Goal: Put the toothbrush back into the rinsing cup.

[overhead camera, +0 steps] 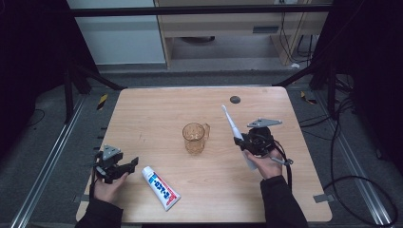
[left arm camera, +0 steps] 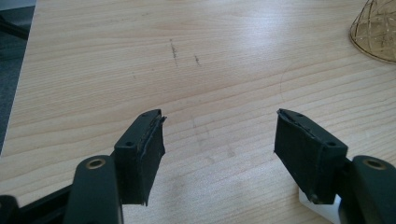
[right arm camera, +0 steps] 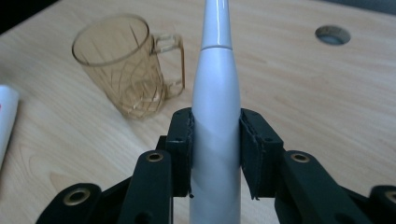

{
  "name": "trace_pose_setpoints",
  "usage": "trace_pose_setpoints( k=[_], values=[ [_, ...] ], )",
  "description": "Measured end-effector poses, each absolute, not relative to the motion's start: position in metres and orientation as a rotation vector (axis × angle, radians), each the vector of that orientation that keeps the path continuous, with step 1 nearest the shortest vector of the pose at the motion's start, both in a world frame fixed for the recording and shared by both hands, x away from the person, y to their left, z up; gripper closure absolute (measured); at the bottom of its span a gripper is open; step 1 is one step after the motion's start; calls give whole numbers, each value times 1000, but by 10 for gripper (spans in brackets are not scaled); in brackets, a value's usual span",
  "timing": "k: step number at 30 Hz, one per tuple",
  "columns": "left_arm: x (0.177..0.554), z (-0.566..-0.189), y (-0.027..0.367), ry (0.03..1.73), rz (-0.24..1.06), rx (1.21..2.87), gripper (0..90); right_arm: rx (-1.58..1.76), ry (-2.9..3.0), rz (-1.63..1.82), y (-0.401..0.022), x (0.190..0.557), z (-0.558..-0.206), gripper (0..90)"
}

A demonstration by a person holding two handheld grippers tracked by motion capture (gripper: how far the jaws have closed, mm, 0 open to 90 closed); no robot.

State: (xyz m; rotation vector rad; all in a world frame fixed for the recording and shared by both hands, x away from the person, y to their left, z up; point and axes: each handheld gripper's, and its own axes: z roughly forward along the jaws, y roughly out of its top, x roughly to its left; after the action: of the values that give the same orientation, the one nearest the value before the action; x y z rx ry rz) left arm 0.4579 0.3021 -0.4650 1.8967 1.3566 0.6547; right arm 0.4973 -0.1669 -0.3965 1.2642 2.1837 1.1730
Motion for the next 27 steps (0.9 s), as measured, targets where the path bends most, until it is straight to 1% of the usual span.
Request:
trace_pose_setpoints(
  k=[9, 27],
  values=[
    [458, -465, 303, 1354, 656, 1896, 321, 1246, 1987, 1341, -164, 495, -380, 669],
    [458, -465, 303, 1355, 653, 1894, 321, 1194, 1725, 1533, -145, 497, -370, 668]
  ],
)
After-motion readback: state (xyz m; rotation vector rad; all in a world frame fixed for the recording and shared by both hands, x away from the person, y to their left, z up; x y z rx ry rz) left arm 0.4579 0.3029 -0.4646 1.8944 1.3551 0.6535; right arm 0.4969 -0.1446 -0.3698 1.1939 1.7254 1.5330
